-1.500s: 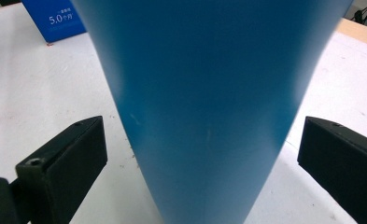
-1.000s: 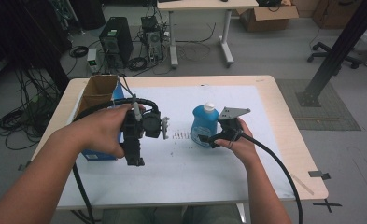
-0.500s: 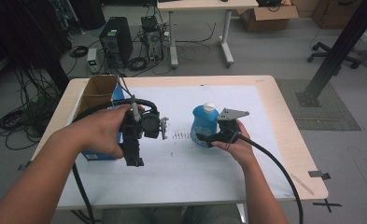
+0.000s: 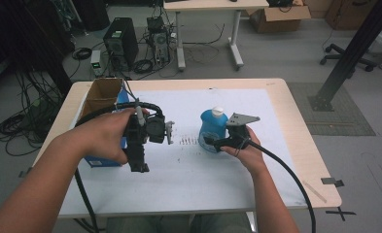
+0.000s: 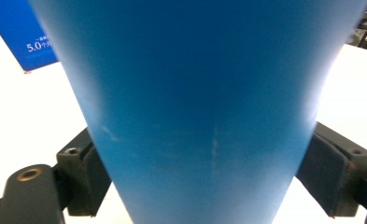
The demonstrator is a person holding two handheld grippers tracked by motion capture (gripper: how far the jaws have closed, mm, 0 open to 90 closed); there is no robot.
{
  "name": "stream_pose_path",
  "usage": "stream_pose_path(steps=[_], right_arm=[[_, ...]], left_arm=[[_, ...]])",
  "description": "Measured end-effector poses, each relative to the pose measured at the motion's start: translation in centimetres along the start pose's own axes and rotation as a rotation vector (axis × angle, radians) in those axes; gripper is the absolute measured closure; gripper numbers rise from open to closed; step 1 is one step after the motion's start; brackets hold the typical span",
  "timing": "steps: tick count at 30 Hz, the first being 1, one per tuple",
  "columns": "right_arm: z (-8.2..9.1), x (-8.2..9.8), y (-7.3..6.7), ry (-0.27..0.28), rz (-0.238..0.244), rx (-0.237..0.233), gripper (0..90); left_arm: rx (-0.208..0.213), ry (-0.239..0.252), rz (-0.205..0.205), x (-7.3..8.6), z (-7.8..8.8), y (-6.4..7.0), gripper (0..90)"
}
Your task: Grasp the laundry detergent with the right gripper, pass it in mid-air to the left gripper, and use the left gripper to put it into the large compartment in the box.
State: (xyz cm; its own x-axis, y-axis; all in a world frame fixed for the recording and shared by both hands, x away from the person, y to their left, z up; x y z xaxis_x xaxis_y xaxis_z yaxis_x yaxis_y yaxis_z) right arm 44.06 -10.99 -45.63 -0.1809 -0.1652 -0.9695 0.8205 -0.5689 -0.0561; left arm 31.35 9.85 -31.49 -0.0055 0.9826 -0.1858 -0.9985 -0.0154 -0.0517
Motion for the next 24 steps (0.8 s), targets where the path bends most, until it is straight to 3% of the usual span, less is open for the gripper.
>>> stream_pose_path(steps=[17, 24], right_arm=[[-0.09, 0.13, -0.3, 0.011, -0.004, -0.015, 25.7], [-0.2, 0.35, -0.47, 0.005, 0.018, -0.021, 37.3]], left_arm=[[0.0, 0.0, 0.002, -0.2, -0.07, 0.03, 0.4], [0.0, -0.002, 0.001, -0.25, -0.03, -0.02, 0.4]])
Point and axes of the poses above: each handheld gripper's, and its own axes: z roughly backward along the jaws, x roughly out of its underside, y roughly to its right, the point moved 8 cm from there along -z, roughly forward along the jaws, and after that the axes turned 11 degrees about y, right-handed, at the moved point
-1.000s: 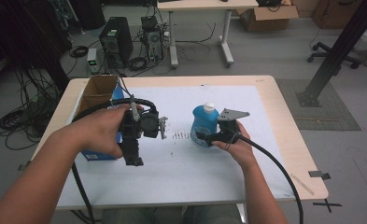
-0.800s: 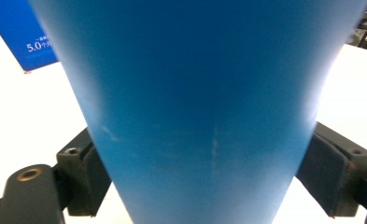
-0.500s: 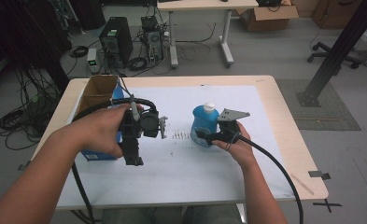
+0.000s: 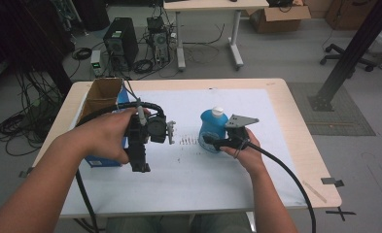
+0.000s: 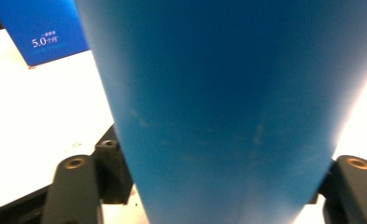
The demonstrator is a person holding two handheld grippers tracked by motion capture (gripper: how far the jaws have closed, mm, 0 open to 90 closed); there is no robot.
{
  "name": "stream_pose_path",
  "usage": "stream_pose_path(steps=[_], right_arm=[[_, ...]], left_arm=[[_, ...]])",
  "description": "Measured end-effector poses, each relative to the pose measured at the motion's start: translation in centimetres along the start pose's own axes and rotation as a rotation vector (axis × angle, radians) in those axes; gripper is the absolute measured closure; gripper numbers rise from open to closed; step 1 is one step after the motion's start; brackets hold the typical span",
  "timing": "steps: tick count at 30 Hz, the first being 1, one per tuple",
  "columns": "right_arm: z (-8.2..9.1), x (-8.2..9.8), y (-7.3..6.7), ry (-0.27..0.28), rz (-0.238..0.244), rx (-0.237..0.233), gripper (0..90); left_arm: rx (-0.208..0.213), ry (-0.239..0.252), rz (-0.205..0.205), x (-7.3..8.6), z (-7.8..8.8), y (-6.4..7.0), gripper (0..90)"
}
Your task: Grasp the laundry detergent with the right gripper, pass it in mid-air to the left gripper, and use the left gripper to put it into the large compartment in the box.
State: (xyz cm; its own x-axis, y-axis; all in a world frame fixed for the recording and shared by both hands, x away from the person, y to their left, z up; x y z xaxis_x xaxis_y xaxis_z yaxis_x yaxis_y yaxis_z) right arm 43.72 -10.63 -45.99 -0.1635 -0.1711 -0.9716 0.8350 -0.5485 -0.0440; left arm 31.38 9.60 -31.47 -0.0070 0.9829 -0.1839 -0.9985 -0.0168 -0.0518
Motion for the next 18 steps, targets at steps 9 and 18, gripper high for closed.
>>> stream_pose_path(steps=[9, 18], right_arm=[[0.0, 0.0, 0.0, 0.002, 0.024, 0.004, 44.5], [1.0, -2.2, -0.4, 0.051, 0.031, -0.049, 45.2]], left_arm=[[-0.001, -0.002, 0.005, -0.1, 0.0, -0.2, 0.5], [-0.006, -0.002, 0.005, -0.6, 0.4, -0.6, 0.4]])
Point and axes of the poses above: each handheld gripper's, and its own axes: z roughly backward along the jaws, x roughly out of its underside, y roughly to its right, the point moved 8 cm from there along -z, roughly forward along the jaws, and after that the axes turned 11 degrees about y, right-handed, at the moved point
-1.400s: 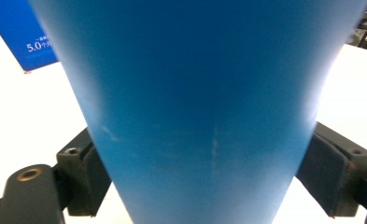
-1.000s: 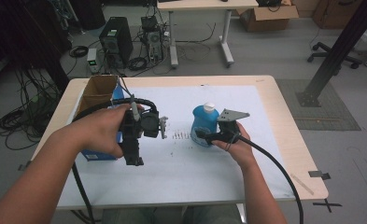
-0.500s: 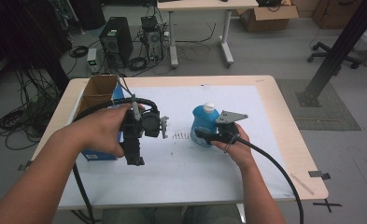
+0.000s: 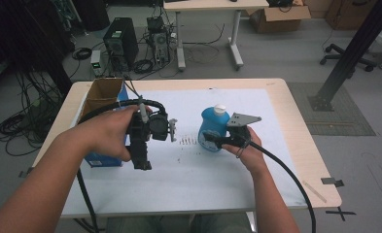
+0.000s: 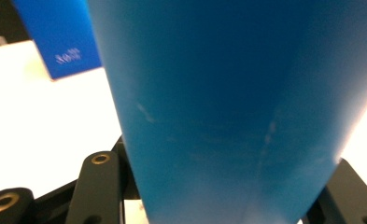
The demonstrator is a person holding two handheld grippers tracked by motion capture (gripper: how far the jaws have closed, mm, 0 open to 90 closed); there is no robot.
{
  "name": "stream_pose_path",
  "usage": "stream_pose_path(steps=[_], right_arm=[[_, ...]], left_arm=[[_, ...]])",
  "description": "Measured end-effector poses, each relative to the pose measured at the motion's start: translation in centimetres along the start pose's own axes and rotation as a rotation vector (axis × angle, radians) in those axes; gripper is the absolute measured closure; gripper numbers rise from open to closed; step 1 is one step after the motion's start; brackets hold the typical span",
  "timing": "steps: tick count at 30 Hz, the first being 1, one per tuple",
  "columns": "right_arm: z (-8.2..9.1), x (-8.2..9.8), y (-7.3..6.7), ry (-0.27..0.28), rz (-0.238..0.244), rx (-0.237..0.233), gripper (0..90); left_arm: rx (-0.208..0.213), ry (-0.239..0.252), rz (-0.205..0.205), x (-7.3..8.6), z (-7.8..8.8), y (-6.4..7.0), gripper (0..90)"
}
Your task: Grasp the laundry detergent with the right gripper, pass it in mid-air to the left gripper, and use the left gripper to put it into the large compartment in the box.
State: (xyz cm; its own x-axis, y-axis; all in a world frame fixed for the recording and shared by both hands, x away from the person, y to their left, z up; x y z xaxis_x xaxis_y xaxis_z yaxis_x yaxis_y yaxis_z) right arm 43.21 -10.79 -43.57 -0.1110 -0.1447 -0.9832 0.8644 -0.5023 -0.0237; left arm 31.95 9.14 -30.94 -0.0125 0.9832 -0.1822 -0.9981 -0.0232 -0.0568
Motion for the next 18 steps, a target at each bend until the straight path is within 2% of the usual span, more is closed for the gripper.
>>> stream_pose_path(steps=[2, 3, 7, 13, 14, 17, 18], right_arm=[[0.6, -1.3, -0.2, 0.008, 0.018, -0.022, 45.2], [1.1, -2.6, -0.5, 0.005, 0.042, -0.043, 45.1], [2.3, -4.8, -1.3, -0.012, 0.076, -0.094, 45.1], [3.7, -6.8, -2.8, -0.046, 0.125, -0.168, 45.1], [3.7, -6.8, -2.8, -0.046, 0.125, -0.168, 45.1], [4.2, -7.6, -4.0, -0.054, 0.156, -0.22, 45.1], [4.2, -7.6, -4.0, -0.054, 0.156, -0.22, 45.1]], left_arm=[[-0.002, 0.001, -0.001, -0.2, 0.2, -0.1, 0.4], [-0.005, 0.0, -0.002, -0.4, 0.4, -0.2, 0.4], [-0.01, 0.006, -0.003, -0.8, 0.9, -0.5, 0.4], [-0.024, 0.01, 0.006, -1.2, 1.9, -1.1, 0.4], [-0.025, 0.009, 0.009, -1.3, 2.1, -1.1, 0.4], [-0.027, 0.014, 0.009, -1.6, 2.7, -1.4, 0.4], [-0.027, 0.014, 0.009, -1.6, 2.7, -1.4, 0.4]])
Point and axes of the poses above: each handheld gripper's, and its own axes: z roughly backward along the jaws, x roughly out of its underside, y roughly to its right, the point moved 8 cm from there along -z, roughly forward along the jaws, and after that the axes turned 11 degrees about y, right-handed, at the moved point
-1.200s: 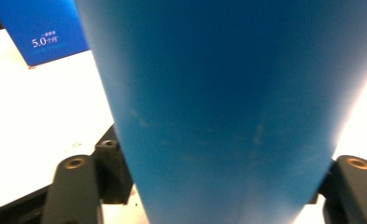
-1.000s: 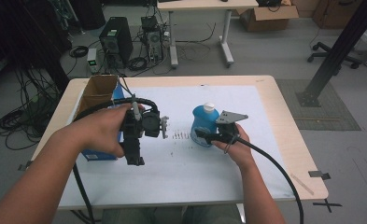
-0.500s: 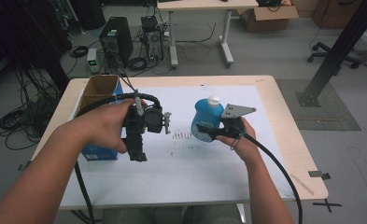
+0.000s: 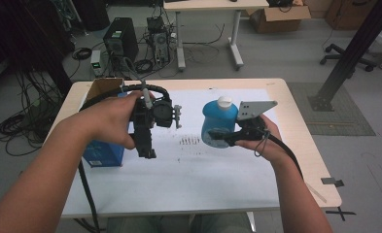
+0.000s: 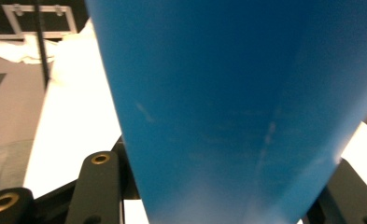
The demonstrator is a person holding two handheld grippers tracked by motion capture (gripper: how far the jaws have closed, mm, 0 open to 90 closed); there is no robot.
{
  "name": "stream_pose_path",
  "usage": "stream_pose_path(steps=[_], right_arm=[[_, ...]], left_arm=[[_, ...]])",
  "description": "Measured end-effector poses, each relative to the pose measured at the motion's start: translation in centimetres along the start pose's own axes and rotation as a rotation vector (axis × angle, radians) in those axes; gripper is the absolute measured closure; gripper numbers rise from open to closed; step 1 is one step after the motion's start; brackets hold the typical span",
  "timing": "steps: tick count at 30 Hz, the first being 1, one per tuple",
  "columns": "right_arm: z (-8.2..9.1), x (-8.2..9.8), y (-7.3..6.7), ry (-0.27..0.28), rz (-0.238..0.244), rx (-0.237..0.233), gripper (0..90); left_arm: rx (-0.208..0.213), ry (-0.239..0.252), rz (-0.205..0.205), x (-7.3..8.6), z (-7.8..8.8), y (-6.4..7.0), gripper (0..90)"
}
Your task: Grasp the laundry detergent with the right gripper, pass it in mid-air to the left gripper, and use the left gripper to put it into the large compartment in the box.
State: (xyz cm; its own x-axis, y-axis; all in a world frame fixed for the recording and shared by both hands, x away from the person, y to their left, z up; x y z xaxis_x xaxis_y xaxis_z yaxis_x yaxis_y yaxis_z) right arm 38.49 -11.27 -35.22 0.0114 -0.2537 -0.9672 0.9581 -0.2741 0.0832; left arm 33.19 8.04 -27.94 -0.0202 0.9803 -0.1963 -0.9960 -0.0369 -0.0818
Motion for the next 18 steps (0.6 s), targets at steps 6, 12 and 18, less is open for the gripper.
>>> stream_pose_path(steps=[6, 12, 18], right_arm=[[-0.6, -1.0, -2.2, 0.003, 0.039, -0.088, 45.1], [-2.0, -0.6, -4.0, 0.0, 0.034, -0.158, 45.0], [-3.9, -0.1, -5.3, -0.003, 0.015, -0.213, 44.9]], left_arm=[[-0.009, 0.009, 0.004, -0.6, 1.1, -0.4, 0.4], [-0.013, 0.005, -0.008, -1.2, 1.5, -0.4, 0.4], [-0.014, 0.008, -0.024, -2.1, 1.8, -0.1, 0.4]])
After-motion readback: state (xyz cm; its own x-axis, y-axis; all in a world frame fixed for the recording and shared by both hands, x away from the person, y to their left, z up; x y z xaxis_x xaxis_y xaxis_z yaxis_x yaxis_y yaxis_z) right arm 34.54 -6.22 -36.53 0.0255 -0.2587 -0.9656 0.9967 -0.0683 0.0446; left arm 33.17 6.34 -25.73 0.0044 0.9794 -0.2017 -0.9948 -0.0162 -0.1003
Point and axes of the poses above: each handheld gripper's, and its own axes: z roughly backward along the jaws, x roughly out of its underside, y roughly to its right, the point moved 8 cm from there along -z, roughly forward along the jaws, and after that the axes turned 11 degrees about y, right-handed, at the moved point
